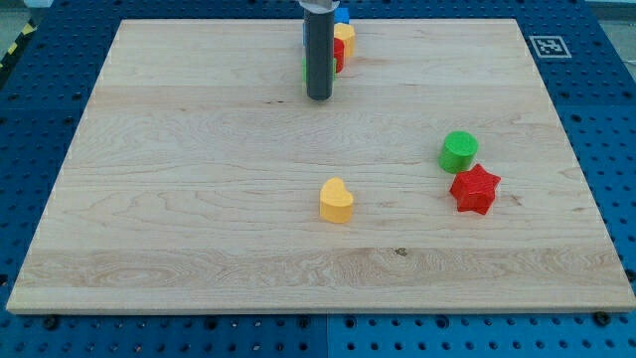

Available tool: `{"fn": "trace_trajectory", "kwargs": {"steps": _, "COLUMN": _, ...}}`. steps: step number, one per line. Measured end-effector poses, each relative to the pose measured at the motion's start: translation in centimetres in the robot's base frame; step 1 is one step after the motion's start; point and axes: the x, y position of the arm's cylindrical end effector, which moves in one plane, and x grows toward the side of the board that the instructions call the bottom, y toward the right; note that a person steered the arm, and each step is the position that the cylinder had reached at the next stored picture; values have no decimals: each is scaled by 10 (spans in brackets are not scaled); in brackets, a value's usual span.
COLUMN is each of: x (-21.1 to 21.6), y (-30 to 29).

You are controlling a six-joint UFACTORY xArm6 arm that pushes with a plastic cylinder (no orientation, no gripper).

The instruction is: Push the green star towards the bottom left side of the red circle

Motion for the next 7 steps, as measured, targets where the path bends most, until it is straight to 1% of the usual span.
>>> {"fn": "trace_trajectory", "kwargs": {"steps": 2, "x": -26, "y": 0}}
{"fn": "trace_trajectory", "kwargs": {"steps": 3, "x": -29, "y": -2}}
{"fn": "trace_trajectory", "kwargs": {"steps": 4, "x": -10, "y": -12}}
{"fn": "trace_trajectory", "kwargs": {"steps": 5, "x": 33, "y": -2}}
{"fn": "trace_trajectory", "kwargs": {"steps": 6, "x": 34, "y": 79}}
{"fn": "trace_trajectory", "kwargs": {"steps": 7, "x": 63, "y": 177}}
